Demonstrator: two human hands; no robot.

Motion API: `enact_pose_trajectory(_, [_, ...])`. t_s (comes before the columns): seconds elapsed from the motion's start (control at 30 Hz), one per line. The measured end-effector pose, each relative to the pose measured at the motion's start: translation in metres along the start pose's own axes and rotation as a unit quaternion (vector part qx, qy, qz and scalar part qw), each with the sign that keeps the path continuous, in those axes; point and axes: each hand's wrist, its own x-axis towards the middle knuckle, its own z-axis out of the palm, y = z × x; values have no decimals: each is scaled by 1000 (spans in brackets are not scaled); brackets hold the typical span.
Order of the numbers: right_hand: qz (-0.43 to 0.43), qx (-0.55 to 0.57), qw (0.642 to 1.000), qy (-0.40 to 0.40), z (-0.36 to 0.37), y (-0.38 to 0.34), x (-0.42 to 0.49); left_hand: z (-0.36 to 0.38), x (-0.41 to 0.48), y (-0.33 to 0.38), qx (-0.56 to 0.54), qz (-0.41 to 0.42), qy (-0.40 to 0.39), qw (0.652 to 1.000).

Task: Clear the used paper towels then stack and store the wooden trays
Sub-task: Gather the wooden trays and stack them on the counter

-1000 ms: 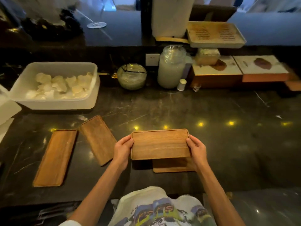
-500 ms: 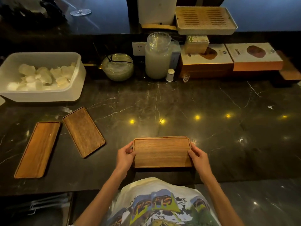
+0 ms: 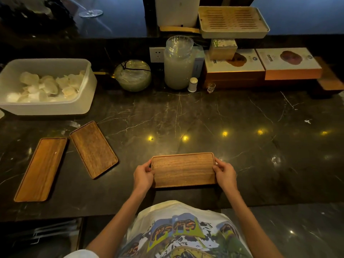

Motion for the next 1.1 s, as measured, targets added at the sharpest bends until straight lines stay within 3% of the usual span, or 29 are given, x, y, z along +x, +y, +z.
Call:
enact_pose_trajectory(0.4, [12, -15, 1000, 24, 10, 6, 7, 3, 11, 1, 18, -20, -15, 1000])
enact_pose_trajectory(0.57, [-5, -39, 999, 28, 9, 9, 8, 7, 11, 5, 35, 11, -22, 999])
enact_pose_trajectory(1.1, [29, -5, 999, 18, 3, 5, 9, 13, 12, -1, 56, 3, -43, 997])
